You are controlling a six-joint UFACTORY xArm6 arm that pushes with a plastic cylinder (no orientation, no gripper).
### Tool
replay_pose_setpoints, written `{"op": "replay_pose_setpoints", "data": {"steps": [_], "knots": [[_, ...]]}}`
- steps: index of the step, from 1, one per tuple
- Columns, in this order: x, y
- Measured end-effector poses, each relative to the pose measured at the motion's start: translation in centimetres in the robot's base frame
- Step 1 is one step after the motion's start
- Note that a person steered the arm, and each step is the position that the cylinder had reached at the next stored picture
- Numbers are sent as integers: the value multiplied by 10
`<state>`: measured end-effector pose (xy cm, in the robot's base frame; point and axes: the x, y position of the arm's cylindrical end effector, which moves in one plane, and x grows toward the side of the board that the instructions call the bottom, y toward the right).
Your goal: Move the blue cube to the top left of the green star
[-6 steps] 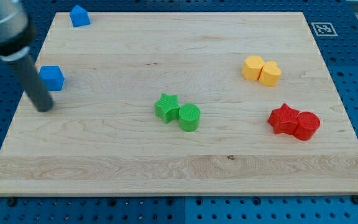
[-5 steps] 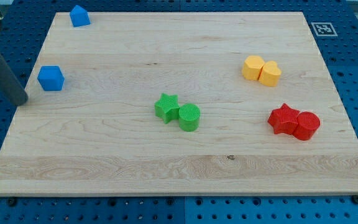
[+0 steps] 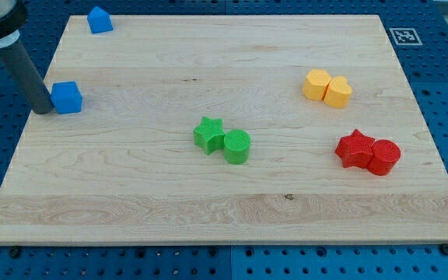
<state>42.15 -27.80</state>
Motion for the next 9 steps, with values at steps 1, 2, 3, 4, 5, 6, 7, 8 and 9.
{"op": "replay_pose_setpoints", "data": {"steps": [1, 2, 3, 4, 5, 6, 7, 8, 9], "knots": [[-1, 25], [-1, 32], [-5, 41], [-11, 54], [-31, 39], [-42, 42], [-42, 56], [-42, 66], [-42, 84]]}}
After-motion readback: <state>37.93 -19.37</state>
